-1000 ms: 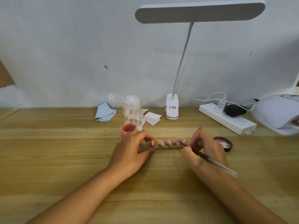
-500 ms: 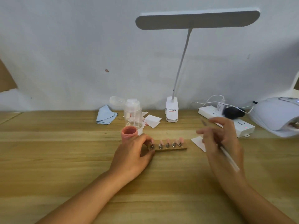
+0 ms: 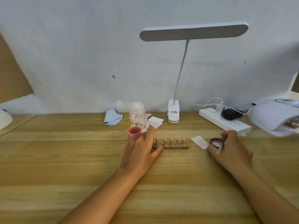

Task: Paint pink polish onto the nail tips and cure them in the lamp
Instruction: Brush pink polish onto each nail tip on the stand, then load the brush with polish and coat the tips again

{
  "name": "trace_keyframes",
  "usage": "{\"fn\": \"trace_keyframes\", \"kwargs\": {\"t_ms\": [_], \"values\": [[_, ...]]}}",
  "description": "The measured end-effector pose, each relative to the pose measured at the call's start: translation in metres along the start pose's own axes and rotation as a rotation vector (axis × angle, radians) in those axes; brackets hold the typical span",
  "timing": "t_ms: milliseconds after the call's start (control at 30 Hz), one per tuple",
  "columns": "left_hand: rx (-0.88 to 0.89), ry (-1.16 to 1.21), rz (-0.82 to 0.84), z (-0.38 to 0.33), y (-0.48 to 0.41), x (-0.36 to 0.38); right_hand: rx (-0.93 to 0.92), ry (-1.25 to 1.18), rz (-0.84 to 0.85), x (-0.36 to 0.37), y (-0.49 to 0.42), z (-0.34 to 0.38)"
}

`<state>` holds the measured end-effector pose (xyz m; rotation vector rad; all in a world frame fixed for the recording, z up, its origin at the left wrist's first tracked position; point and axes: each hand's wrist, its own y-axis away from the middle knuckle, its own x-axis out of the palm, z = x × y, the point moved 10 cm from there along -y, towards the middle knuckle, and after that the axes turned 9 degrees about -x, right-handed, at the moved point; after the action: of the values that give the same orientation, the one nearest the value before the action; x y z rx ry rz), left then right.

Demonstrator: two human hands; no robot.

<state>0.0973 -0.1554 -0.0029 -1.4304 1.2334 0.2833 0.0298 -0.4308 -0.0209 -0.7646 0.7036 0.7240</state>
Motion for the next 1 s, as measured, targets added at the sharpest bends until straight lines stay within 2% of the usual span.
{"fn": "trace_keyframes", "kwargs": {"t_ms": [100, 167, 200, 233, 300, 367, 500, 567, 633, 700, 767, 867, 1000], "values": [[-0.027, 0.076, -0.195, 0.004, 0.002, -0.028, 0.038, -0.087, -0.034, -0.001, -0.002, -0.008], [-0.141, 0.195, -0.381, 0.027, 0.004, -0.052, 0.037, -0.217, -0.111, -0.008, -0.001, -0.009], [-0.224, 0.232, -0.415, 0.044, 0.004, -0.055, 0.016, -0.279, -0.161, -0.013, 0.0, -0.006], [-0.324, 0.251, -0.388, 0.062, 0.002, -0.051, -0.016, -0.321, -0.207, -0.017, 0.0, -0.001], [-0.553, 0.238, -0.171, 0.098, -0.002, -0.026, -0.098, -0.347, -0.265, -0.022, 0.003, 0.013], [-0.663, 0.248, 0.02, 0.114, -0.002, -0.003, -0.179, -0.353, -0.317, -0.027, 0.005, 0.025], [-0.617, 0.367, 0.04, 0.108, -0.008, 0.002, -0.263, -0.409, -0.398, -0.038, 0.01, 0.035], [-0.638, 0.392, 0.038, 0.107, -0.005, 0.003, -0.283, -0.435, -0.352, -0.037, 0.011, 0.04], [-0.612, 0.411, -0.047, 0.098, -0.002, -0.009, -0.331, -0.448, -0.251, -0.033, 0.015, 0.052], [-0.45, 0.425, -0.226, 0.076, 0.001, -0.036, -0.501, -0.377, -0.109, -0.026, 0.025, 0.082], [-0.221, 0.424, -0.293, 0.039, 0.005, -0.053, -0.737, -0.274, -0.019, -0.02, 0.043, 0.119], [-0.033, 0.439, -0.17, -0.007, 0.014, -0.047, -0.932, -0.241, 0.006, -0.021, 0.062, 0.151], [0.027, 0.48, -0.071, -0.03, 0.02, -0.035, -0.853, -0.384, 0.057, -0.026, 0.054, 0.143]]}}
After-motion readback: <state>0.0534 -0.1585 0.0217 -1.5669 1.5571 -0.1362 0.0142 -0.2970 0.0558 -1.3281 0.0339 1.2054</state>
